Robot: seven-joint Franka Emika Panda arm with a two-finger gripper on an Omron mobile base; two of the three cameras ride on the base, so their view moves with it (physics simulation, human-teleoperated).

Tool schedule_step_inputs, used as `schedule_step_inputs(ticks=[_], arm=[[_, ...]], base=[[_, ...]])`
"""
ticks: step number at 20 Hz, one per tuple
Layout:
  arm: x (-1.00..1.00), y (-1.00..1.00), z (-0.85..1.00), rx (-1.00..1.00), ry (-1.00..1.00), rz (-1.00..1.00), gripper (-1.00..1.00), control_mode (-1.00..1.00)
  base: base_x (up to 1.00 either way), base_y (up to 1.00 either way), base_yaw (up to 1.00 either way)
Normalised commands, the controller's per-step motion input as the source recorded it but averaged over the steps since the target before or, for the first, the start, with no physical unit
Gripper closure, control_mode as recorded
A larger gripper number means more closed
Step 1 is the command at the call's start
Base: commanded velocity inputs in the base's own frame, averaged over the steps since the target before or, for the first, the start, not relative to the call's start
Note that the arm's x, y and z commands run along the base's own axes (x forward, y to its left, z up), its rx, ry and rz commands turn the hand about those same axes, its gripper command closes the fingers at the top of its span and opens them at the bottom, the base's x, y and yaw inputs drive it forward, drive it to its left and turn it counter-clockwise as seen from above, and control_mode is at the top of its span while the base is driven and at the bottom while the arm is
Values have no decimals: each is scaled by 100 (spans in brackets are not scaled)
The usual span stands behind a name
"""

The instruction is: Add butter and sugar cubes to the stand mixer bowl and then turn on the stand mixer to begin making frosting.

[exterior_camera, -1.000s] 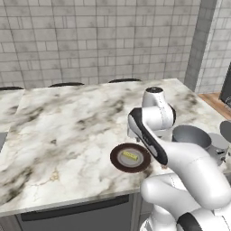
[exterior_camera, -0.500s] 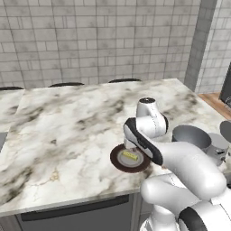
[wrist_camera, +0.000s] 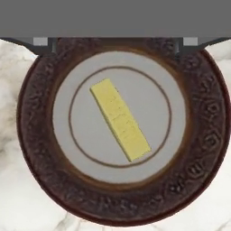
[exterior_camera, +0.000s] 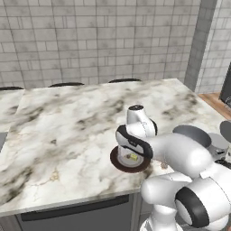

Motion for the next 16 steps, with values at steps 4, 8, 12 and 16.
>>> schedule_step_inputs(ticks=[4,8,12,16], arm=[[25,11,-16,-3,6,15,-100,-100],[16,0,-7,-3,0,11,-100,-100],[11,1,-16,-3,0,10,-100,-100],[0,0,-22,-3,0,9,-100,-100]], base=[[0,0,0],[0,0,0],[0,0,0],[0,0,0]])
